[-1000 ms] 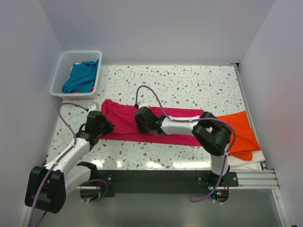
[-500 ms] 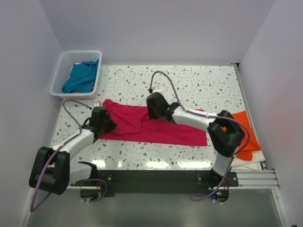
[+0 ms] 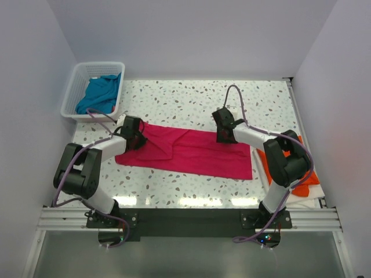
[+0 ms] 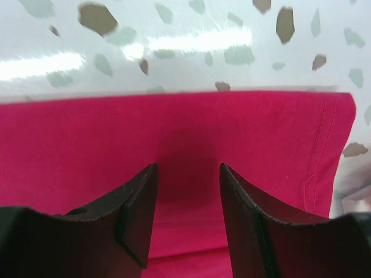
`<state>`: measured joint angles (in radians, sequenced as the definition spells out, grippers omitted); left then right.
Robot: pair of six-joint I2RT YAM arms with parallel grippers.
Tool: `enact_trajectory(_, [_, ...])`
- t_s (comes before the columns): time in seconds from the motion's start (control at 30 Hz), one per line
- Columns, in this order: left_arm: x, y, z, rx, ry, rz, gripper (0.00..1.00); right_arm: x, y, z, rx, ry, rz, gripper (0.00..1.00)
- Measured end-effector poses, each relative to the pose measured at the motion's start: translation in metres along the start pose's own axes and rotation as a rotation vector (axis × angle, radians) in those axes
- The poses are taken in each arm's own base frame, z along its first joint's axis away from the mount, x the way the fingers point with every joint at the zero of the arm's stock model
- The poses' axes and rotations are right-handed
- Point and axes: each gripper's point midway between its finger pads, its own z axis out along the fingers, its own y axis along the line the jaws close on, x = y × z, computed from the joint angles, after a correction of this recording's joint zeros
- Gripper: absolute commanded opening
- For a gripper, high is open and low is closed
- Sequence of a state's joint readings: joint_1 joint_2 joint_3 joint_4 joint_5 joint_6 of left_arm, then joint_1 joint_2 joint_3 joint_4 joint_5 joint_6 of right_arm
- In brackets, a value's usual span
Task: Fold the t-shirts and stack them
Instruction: Fold the tshirt
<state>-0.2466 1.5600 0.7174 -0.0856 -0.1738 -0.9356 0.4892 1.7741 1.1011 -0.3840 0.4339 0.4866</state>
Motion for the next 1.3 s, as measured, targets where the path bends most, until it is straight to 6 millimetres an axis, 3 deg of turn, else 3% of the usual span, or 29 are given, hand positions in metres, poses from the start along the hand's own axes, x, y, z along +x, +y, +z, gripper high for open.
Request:
enact_trajectory(0.1, [-0.013,-0.012,0.015,-0.022,-0.02,0.002,0.0,0.021,-0.008,0.006,0.016,0.046,0.007,0.51])
enact_trajectory(0.2, [-0.029,-0.028,0.032,-0.034,-0.047,0.009,0.0,0.026,-0.006,0.004,-0.007,0.038,0.037,0.51])
enact_trajectory(0.33, [-0.054,-0.056,0.058,-0.041,-0.086,0.048,0.0,0.039,0.003,-0.003,-0.09,0.041,0.11,0.51])
enact_trajectory(0.43, [-0.075,-0.085,0.083,-0.03,-0.106,0.103,0.03,0.054,0.019,-0.02,-0.168,0.033,0.147,0.51])
enact_trajectory(0.5, [-0.09,-0.108,0.103,-0.006,-0.12,0.143,0.09,0.069,0.042,-0.035,-0.229,0.031,0.151,0.51])
enact_trajectory(0.7, [-0.124,-0.194,0.159,0.165,-0.138,0.281,0.3,0.121,0.137,-0.091,-0.478,0.059,0.184,0.52])
enact_trajectory(0.77, [-0.128,-0.226,0.173,0.271,-0.137,0.323,0.41,0.123,0.163,-0.099,-0.534,0.063,0.219,0.52])
enact_trajectory(0.9, [-0.121,-0.264,0.18,0.456,-0.12,0.378,0.55,0.107,0.215,-0.099,-0.604,0.07,0.288,0.54])
enact_trajectory(0.97, [-0.116,-0.276,0.18,0.538,-0.112,0.394,0.61,0.1,0.227,-0.098,-0.617,0.064,0.301,0.56])
enact_trajectory(1.17, [-0.105,-0.297,0.172,0.69,-0.089,0.415,0.71,0.096,0.225,-0.099,-0.621,0.049,0.286,0.66])
enact_trajectory(1.3, [-0.1,-0.303,0.164,0.746,-0.074,0.405,0.73,0.101,0.211,-0.103,-0.614,0.041,0.247,0.68])
